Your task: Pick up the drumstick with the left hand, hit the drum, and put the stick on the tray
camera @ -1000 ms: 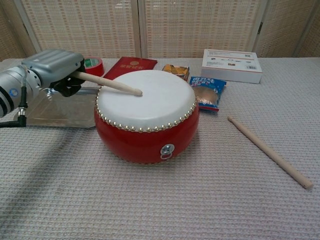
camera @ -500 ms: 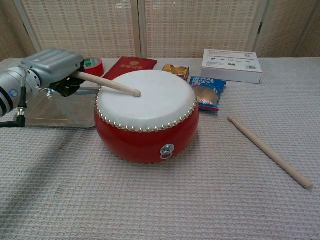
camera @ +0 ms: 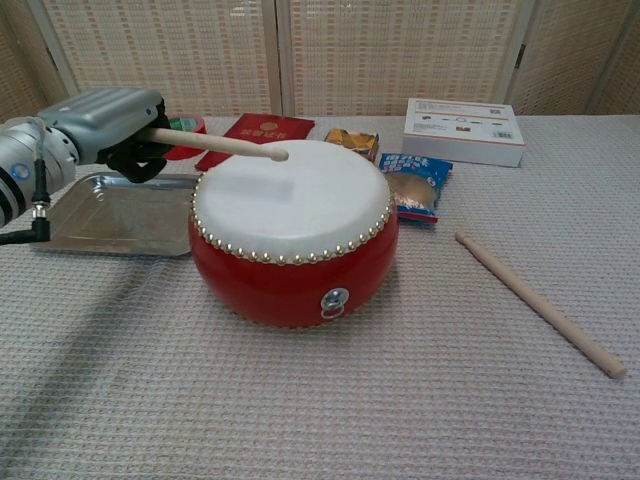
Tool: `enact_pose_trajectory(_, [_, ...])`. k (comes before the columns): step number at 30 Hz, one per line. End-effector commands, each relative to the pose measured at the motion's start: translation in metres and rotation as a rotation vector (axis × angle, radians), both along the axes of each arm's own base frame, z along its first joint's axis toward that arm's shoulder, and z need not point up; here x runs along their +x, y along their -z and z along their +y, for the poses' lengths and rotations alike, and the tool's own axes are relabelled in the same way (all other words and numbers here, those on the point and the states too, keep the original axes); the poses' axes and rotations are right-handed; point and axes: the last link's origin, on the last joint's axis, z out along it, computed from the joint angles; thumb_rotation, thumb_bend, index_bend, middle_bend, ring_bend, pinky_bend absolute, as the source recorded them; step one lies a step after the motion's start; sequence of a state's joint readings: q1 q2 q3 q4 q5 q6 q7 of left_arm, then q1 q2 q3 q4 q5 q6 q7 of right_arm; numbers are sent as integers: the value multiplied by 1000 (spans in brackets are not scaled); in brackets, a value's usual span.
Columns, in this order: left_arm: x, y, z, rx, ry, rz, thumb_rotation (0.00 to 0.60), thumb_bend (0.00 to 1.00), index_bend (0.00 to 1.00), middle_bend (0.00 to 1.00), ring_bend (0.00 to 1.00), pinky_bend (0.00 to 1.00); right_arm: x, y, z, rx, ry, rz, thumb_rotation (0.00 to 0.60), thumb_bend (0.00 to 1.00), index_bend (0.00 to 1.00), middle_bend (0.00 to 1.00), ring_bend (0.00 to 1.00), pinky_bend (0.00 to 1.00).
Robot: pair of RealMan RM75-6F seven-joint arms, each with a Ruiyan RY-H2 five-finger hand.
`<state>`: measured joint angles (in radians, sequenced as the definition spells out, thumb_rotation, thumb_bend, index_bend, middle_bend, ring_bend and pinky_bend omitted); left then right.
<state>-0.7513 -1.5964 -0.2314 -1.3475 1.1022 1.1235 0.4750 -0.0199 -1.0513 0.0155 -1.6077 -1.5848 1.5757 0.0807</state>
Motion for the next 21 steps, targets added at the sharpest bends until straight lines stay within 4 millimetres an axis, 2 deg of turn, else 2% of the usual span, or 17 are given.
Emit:
enact_pose_trajectory(1, [-10, 10, 3, 28, 38, 198, 600, 790, 1000, 1000, 1000, 1000, 0, 0, 0, 0, 0, 1, 600, 262, 0, 59, 0, 8])
enact_pose_trajectory(3, [-7, 9, 2, 30, 38, 160, 600, 789, 1000, 1000, 1000, 1000, 0, 0, 0, -1, -1, 0, 600, 262, 0, 59, 0, 8])
enact_pose_trajectory(6, [1, 1, 0, 19, 0, -32, 600, 790, 1000, 1000, 1000, 1000, 0, 0, 0, -2, -5, -2, 600, 262, 0, 59, 0, 8])
enact_pose_trajectory(9, [7, -9, 1, 8, -18, -127, 600, 790, 1000, 1000, 1000, 1000, 0, 0, -1, -2, -9, -4, 600, 262, 0, 59, 0, 8])
enact_pose_trajectory(12, [6, -11, 2, 14, -8, -87, 600, 790, 1000, 1000, 1000, 1000, 0, 0, -1, -3, -10, -5, 600, 262, 0, 59, 0, 8])
enact_pose_trajectory(19, [-7, 9, 0, 38, 90, 210, 600, 789, 1000, 1000, 1000, 1000, -2, 0, -1, -1, -6, -6, 600, 262, 0, 59, 0, 8])
enact_pose_trajectory(21, [-8, 12, 0, 45, 113, 246, 600, 790, 1000, 1000, 1000, 1000, -2, 0, -1, -2, -7, -4, 600, 262, 0, 59, 0, 8])
